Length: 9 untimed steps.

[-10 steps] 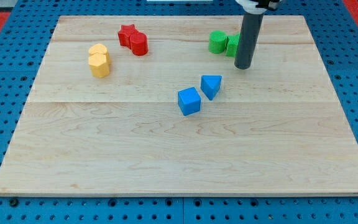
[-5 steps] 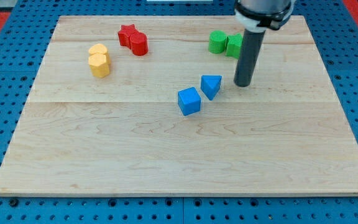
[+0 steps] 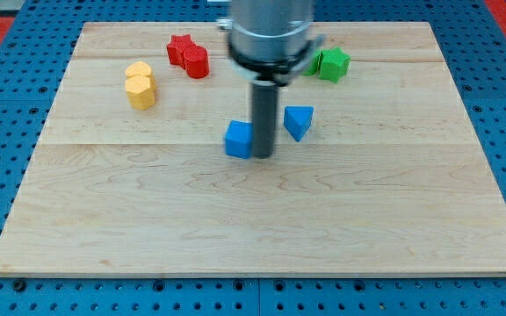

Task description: Push the blue cube into the yellow blocks

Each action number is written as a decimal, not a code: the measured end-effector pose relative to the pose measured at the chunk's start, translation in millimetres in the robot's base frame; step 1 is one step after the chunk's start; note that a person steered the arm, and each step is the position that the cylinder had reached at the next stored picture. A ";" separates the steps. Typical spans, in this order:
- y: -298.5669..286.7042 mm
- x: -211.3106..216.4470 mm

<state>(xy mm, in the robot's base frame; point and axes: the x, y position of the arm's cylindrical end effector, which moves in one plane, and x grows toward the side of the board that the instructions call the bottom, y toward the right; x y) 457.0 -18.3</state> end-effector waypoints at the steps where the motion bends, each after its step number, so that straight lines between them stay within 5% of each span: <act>1: -42.0 -3.2; 5: -41.9 -89.3; 7: -91.2 -97.1; 9: 44.3 -96.4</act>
